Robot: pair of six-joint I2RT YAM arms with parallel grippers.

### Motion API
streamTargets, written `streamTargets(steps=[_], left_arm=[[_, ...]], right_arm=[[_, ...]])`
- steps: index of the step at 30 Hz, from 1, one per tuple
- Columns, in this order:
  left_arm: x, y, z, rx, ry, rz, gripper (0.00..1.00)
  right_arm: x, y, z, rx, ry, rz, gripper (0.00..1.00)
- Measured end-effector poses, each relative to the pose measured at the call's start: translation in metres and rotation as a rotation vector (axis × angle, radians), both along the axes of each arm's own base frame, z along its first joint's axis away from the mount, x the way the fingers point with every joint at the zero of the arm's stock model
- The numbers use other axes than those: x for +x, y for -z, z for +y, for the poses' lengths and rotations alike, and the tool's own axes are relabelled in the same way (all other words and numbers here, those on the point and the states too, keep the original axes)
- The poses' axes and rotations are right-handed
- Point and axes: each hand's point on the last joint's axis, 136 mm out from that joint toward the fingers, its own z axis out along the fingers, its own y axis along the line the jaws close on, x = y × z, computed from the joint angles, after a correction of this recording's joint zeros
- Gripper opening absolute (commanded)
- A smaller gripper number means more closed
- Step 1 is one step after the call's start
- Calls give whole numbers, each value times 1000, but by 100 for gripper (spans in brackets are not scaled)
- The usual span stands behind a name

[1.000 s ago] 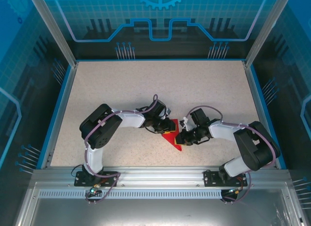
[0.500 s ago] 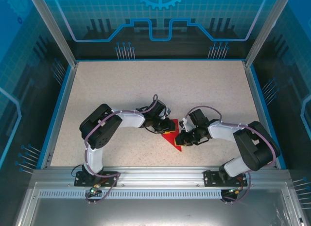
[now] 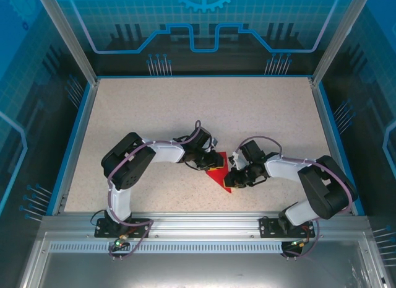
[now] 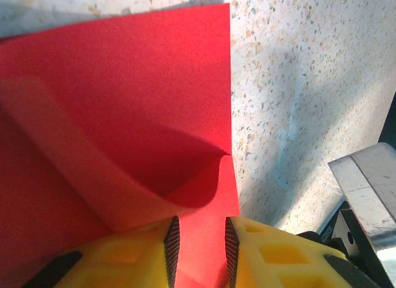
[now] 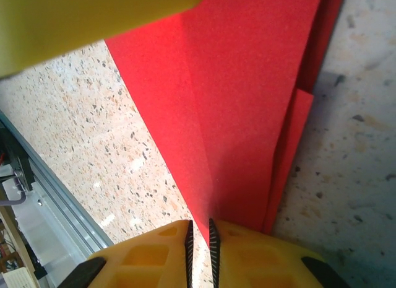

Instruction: Fold a paper plane with a square sheet of paper (fold left side to right side)

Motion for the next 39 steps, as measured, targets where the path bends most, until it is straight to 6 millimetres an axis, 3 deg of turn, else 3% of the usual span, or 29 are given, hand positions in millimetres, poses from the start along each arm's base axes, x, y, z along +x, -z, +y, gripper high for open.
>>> streamTargets(steps=[39], left_arm=[[-3, 0, -1, -1, 8, 10, 30]], right_arm=[[-40, 3, -24, -134, -17, 36, 17]])
